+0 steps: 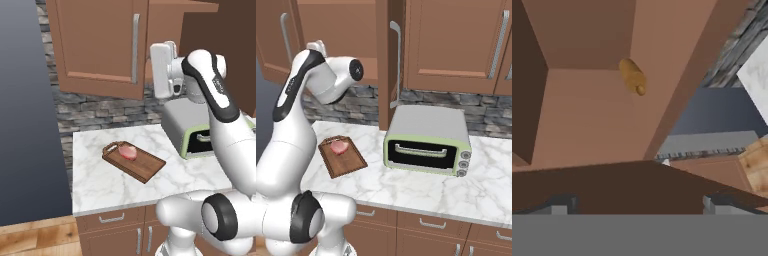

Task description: Open the cabinet, retrieve the rolling pin, and place it next to the meat on the cutting board to prepare for tenderizing.

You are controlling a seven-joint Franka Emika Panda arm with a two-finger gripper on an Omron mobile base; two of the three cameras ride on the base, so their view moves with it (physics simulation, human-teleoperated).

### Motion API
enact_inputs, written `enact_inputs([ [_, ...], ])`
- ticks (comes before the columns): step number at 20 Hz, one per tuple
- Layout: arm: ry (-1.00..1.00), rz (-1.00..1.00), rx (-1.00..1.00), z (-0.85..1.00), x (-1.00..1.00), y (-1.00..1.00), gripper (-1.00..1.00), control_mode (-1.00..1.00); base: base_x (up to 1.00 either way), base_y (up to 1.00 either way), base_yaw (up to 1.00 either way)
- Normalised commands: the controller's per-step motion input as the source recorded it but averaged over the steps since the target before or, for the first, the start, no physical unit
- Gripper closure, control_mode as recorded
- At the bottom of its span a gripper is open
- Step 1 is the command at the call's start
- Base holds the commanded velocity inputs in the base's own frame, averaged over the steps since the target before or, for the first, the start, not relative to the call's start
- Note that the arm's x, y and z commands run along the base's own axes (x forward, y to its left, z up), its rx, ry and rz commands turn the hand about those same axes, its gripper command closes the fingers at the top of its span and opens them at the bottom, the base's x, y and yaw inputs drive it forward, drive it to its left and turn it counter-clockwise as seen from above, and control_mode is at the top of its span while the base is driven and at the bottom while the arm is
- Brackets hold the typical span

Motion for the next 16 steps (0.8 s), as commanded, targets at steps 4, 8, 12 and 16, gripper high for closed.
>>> enact_inputs([
  [4,-0.04,0.14,0.0,0.0,-0.69,0.54,-1.0,-1.0,0.0,0.0,0.0],
  [8,-0.13,0.13,0.0,0.0,-0.7,0.56,-1.0,-1.0,0.0,0.0,0.0],
  [12,-0.16,0.13,0.0,0.0,-0.81,0.48,-1.0,-1.0,0.0,0.0,0.0],
  [16,-0.15,0.15,0.0,0.0,-0.85,0.54,-1.0,-1.0,0.0,0.0,0.0],
])
